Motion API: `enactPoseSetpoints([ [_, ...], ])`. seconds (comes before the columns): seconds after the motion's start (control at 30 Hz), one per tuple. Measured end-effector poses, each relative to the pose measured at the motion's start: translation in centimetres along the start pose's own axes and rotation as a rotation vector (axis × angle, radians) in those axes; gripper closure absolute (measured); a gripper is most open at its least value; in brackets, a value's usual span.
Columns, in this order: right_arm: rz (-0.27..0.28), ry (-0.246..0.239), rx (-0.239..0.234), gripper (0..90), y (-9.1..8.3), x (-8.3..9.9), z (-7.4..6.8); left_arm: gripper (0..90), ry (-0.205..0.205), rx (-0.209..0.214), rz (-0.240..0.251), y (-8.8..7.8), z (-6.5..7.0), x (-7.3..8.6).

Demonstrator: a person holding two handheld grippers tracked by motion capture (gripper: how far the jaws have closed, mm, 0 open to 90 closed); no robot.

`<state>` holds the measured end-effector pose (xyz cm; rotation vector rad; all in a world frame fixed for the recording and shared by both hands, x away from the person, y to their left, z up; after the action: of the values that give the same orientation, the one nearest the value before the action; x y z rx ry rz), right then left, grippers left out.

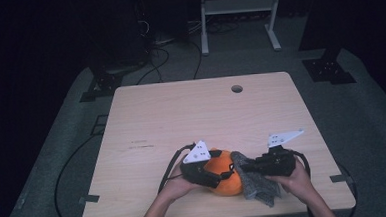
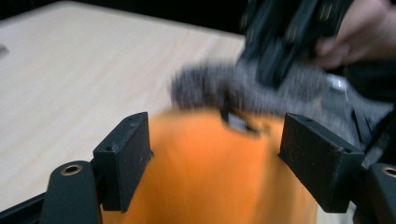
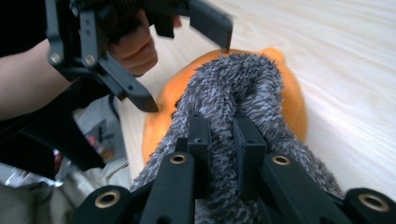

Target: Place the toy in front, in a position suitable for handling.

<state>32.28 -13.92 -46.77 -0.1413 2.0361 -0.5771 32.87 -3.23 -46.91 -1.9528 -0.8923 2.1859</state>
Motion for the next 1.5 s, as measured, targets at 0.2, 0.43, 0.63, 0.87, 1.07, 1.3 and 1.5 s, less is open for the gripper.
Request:
enactPoseSetpoints([
  [0.2, 0.050, 0.009, 0.027, 79.3, -1.3, -0.1, 0.6, 22.9, -0.123, -0.047, -0.014, 0.6, -0.8, 0.7],
  [0.43, 0.080, 0.017, 0.054, 79.1, -2.5, 0.1, 1.0, 46.0, 0.022, -0.098, -0.087, 1.3, 0.5, 1.3],
  [0.63, 0.122, 0.044, 0.060, 78.9, -3.8, 0.2, 1.6, 55.0, 0.006, -0.117, -0.052, 0.7, 0.5, 0.6],
  [0.87, 0.140, 0.045, 0.090, 78.8, -4.7, 0.0, 2.2, 58.3, -0.019, -0.185, -0.007, -0.3, -1.3, -0.9],
  [1.07, 0.147, 0.054, 0.158, 78.8, -6.0, 0.2, 3.7, 58.9, -0.025, -0.283, -0.002, -1.1, -4.2, -1.2],
  [1.3, 0.096, 0.045, 0.311, 78.6, -6.8, 1.0, 6.5, 57.4, -0.014, -0.381, -0.047, -0.8, -7.6, -0.5],
  [1.5, 0.046, 0.062, 0.352, 73.6, -6.1, 2.4, 8.3, 54.7, -0.040, -0.373, -0.028, -0.9, -7.8, -0.1],
])
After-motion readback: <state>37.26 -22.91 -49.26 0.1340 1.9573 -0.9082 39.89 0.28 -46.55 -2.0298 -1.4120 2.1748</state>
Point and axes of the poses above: each handheld gripper's, and its own axes: y roughly forward along the jaws, x roughly out of its underside, z roughly to its right, the point moved 10 cm from there along y, roughly forward along the jaws, and after that the axes turned 4 degrees about -x, right-handed, at the moved point
